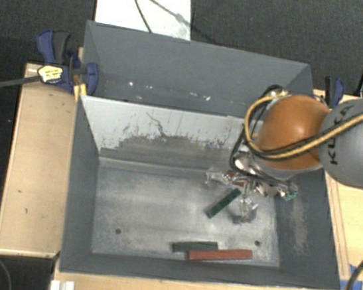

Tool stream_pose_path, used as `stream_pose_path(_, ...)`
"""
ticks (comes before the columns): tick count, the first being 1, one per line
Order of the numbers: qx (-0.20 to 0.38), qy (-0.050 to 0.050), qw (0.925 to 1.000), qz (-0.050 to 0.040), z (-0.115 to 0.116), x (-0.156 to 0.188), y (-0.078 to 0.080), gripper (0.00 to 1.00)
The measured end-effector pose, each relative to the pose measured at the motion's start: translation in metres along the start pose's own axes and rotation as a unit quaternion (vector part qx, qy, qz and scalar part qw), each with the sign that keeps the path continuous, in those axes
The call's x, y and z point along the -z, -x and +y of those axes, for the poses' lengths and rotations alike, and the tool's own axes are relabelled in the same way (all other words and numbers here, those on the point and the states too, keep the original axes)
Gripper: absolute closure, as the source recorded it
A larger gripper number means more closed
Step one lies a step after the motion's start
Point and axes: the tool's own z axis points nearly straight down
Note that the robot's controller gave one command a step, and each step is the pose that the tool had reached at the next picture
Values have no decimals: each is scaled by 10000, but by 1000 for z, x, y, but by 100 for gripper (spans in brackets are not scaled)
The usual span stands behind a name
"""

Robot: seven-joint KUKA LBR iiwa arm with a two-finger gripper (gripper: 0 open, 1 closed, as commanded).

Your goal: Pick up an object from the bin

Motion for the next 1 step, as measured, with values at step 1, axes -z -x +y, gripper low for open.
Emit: stream_pose_path(1,-10,-5,10000,-6,0,1,1,0)
